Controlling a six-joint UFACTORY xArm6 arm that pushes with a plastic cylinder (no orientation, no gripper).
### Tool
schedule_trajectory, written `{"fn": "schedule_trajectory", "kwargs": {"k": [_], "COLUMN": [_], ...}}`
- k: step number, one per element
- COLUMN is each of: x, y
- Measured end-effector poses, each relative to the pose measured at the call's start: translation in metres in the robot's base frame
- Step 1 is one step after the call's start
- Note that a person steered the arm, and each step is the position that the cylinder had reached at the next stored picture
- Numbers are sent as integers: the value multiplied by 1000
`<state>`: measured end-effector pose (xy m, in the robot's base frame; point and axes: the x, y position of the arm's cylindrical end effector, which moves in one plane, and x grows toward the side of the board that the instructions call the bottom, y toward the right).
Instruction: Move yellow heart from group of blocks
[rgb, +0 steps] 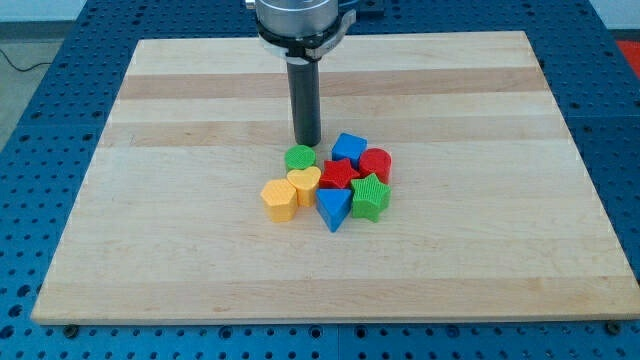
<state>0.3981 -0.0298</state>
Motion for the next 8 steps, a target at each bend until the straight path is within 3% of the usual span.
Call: {"fn": "schedule_trajectory", "kwargs": {"k": [1, 2, 3, 4, 6, 8], "x": [-5, 6, 53, 112, 145, 108], "y": [63, 163, 240, 256, 148, 31]}}
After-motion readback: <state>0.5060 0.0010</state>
